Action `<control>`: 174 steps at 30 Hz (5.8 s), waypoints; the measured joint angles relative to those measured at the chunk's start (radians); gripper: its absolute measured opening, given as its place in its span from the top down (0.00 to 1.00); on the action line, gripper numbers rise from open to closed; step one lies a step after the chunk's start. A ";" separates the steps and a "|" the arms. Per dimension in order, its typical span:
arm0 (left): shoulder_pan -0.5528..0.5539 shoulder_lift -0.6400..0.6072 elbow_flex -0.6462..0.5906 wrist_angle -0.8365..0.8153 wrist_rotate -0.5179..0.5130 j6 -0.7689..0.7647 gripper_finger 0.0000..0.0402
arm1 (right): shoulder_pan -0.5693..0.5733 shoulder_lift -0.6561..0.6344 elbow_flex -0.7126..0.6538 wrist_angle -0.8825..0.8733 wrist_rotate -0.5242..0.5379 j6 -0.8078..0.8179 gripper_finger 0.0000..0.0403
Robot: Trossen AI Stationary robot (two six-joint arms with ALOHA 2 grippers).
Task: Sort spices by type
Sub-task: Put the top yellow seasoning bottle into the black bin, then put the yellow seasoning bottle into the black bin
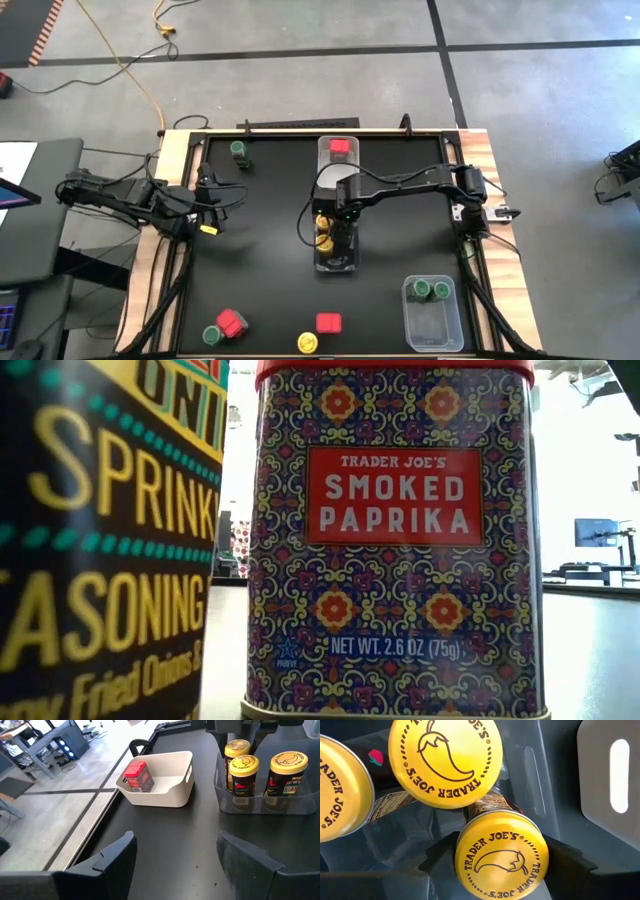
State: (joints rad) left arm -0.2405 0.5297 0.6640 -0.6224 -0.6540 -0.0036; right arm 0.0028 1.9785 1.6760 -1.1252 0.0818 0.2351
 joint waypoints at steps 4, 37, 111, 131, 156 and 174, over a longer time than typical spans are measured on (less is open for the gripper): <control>0.000 0.000 0.000 0.000 0.000 0.000 0.35 | -0.005 0.000 0.000 0.000 0.000 0.000 0.33; 0.000 0.000 0.000 0.000 0.000 0.000 0.35 | -0.005 -0.001 0.000 -0.027 -0.001 -0.008 0.33; 0.000 0.014 0.000 0.101 0.001 -0.262 0.35 | 0.321 -0.646 -0.556 -0.118 0.365 0.756 0.11; 0.000 0.461 0.175 0.231 -0.006 -0.354 0.35 | 0.393 -1.200 -1.025 0.251 0.422 0.712 0.11; -0.186 1.127 1.049 -0.188 0.072 -0.443 0.35 | 0.348 -1.199 -1.060 0.191 0.417 0.699 0.12; -0.391 1.590 1.568 -0.334 0.103 -0.538 0.35 | 0.348 -1.201 -1.059 0.134 0.414 0.593 0.12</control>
State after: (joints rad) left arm -0.6313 2.1195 2.2318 -0.9560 -0.5515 -0.5417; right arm 0.3508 0.7780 0.6167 -0.9907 0.4953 0.8284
